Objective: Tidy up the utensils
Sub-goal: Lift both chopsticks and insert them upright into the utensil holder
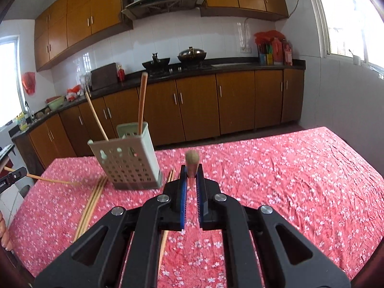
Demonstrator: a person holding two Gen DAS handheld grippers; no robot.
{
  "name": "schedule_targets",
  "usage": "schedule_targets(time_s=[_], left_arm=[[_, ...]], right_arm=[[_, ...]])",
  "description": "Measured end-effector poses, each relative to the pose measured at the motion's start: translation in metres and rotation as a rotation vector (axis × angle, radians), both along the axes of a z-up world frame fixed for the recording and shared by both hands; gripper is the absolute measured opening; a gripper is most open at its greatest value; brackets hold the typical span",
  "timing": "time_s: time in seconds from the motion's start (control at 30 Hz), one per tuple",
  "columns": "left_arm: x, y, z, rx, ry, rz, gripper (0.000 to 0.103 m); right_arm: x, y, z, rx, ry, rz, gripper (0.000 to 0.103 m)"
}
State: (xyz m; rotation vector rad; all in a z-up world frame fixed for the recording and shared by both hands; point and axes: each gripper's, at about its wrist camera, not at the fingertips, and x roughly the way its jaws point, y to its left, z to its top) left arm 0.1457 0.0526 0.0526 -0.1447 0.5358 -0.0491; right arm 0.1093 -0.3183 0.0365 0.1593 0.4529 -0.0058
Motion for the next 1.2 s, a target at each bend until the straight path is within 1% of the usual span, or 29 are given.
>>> schedule_targets(time_s=[0.17,0.33,0.47,0.63,0.73,0.87,0.93,1.03,1.07,1.2], left_arm=[[0.0,0.002,0.018,0.01,-0.039,0.009,0.008],[0.003,-0.002,0.038,0.025,-0.076,0.001,0.008],[0.006,-0.011,0.062,0.027,-0.125,-0.014,0.008],[0.021,-0.025,0.106,-0.009,-0.21,-0.031,0.008],[0.032,-0.04,0.132,-0.03,-0.267,-0.04,0.008],[0.048,-0.061,0.153,-0.054,-0.335,-0.056,0.008],[0.055,-0.069,0.155,-0.065,-0.348,-0.063,0.008],[0.071,-0.081,0.149,-0.073,-0.348,-0.077,0.008],[0.076,-0.084,0.145,-0.075,-0.339,-0.084,0.008],[0.097,-0.097,0.116,-0.077,-0.251,-0.112,0.008]], right_arm=[[0.003,-0.004,0.017,0.01,-0.032,-0.001,0.008],[0.007,-0.001,0.041,0.025,-0.071,0.018,0.008],[0.009,0.003,0.076,0.056,-0.143,0.066,0.008],[0.014,0.016,0.116,0.085,-0.257,0.1,0.008],[0.026,0.025,0.128,0.093,-0.307,0.102,0.008],[0.047,0.035,0.134,0.089,-0.358,0.092,0.008],[0.056,0.04,0.131,0.08,-0.374,0.089,0.008],[0.073,0.048,0.119,0.066,-0.36,0.092,0.008],[0.075,0.05,0.115,0.065,-0.35,0.094,0.008],[0.09,0.051,0.093,0.075,-0.281,0.112,0.008]])
